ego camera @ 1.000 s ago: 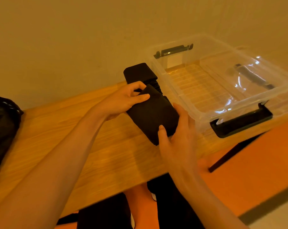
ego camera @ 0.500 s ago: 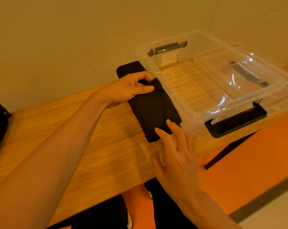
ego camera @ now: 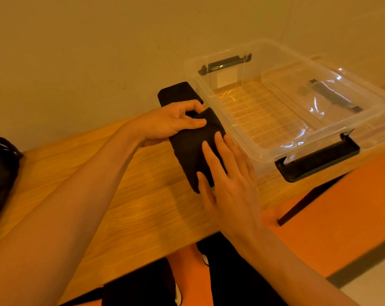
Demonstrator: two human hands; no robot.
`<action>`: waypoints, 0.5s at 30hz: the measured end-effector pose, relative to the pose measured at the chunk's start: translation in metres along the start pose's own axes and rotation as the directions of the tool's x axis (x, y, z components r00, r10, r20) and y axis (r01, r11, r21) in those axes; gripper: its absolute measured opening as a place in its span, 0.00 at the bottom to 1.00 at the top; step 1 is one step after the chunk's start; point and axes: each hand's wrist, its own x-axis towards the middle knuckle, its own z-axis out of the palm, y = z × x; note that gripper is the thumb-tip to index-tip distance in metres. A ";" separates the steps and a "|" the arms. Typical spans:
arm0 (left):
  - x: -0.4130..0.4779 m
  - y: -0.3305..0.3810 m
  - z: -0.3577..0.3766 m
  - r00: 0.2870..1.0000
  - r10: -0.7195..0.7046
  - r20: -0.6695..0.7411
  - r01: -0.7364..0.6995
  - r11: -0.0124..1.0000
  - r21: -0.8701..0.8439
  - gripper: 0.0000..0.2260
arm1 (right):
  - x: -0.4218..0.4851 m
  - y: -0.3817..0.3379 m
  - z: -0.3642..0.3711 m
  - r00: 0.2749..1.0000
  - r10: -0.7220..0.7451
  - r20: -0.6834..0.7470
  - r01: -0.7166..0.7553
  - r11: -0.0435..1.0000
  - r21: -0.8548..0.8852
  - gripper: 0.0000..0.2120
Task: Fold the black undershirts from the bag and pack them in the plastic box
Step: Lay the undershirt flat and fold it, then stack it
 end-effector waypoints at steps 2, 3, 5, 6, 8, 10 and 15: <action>0.005 0.001 0.002 1.000 0.001 0.011 -0.001 1.000 0.021 0.07 | 0.001 0.005 0.001 0.999 -0.021 0.032 0.022 0.999 -0.032 0.26; 0.009 0.001 0.003 1.000 -0.001 0.014 0.001 1.000 0.022 0.07 | 0.001 0.007 0.001 0.999 -0.020 0.046 0.022 0.999 -0.044 0.26; 0.015 0.003 0.002 1.000 -0.009 0.017 0.008 0.999 0.034 0.07 | 0.002 0.010 -0.001 0.997 -0.013 0.070 0.018 0.997 -0.072 0.26; 0.017 0.004 0.002 1.000 -0.010 0.019 0.009 0.998 0.056 0.07 | 0.002 0.011 -0.002 0.996 -0.014 0.088 0.022 0.996 -0.088 0.27; 0.020 0.004 0.000 1.000 0.002 0.020 -0.004 0.993 0.121 0.06 | 0.002 0.010 -0.001 0.991 -0.022 0.135 0.037 0.994 -0.106 0.28; 0.023 0.003 -0.001 1.000 0.017 -0.007 -0.016 0.983 0.183 0.07 | 0.002 0.010 0.003 0.982 -0.030 0.185 0.053 0.991 -0.120 0.28; 0.031 -0.007 0.000 0.977 0.157 -0.144 -0.048 0.819 0.572 0.10 | 0.004 0.009 0.010 0.964 0.018 0.267 0.033 0.982 -0.184 0.30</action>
